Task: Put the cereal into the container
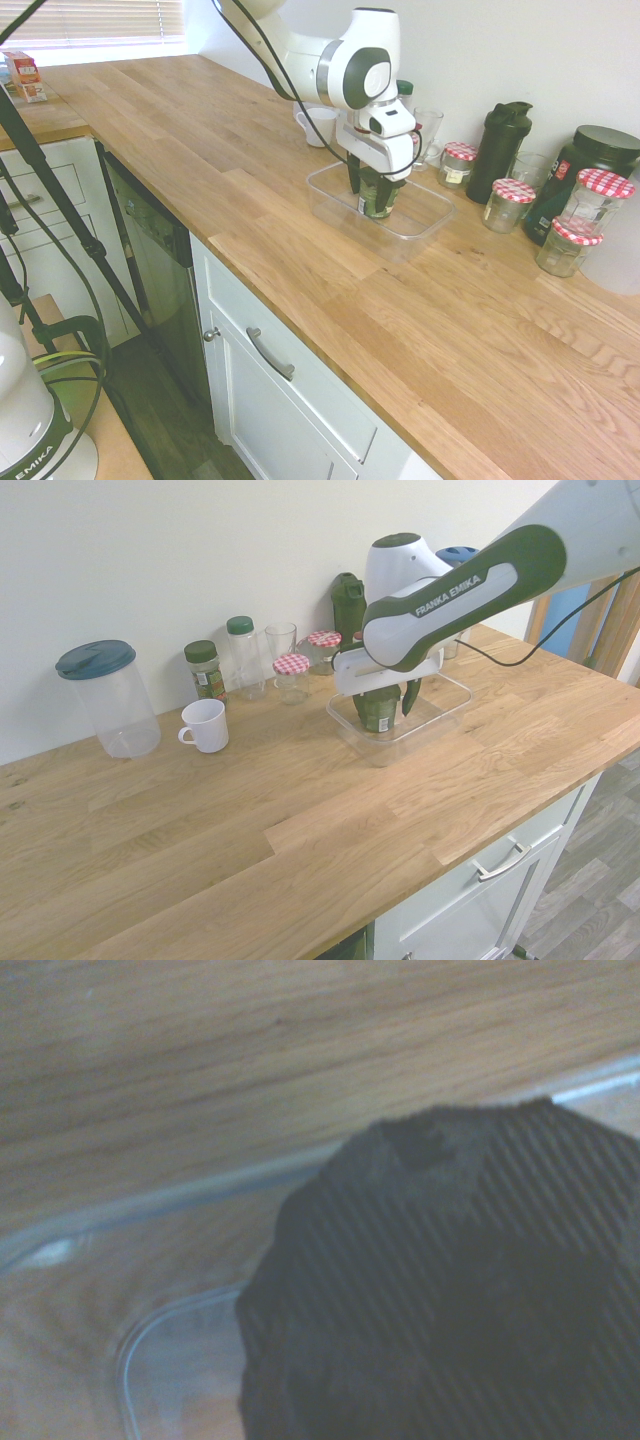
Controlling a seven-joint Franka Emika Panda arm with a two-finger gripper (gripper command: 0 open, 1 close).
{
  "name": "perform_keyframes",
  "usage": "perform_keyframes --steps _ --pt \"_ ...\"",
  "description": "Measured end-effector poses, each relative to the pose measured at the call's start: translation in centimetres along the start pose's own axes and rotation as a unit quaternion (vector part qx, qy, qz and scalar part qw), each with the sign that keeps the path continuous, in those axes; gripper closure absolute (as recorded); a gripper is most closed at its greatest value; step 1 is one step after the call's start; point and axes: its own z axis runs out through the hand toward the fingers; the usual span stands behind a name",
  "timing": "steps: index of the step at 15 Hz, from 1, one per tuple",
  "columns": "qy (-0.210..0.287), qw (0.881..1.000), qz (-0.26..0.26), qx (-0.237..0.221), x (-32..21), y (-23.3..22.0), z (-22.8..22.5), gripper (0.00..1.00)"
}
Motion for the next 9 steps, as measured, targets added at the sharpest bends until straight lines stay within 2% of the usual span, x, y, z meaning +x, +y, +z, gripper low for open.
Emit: perform_keyframes --steps 3,6,9 --pt "-0.025 0.999 -0.032 0.001 0.1 3.9 -5.6 0.0" --pt "-0.044 0.996 -0.073 0.0 3.0 9.9 -13.6 0.0" --pt "-0.051 0.994 -0.092 0.001 6.1 14.0 -16.2 0.0"
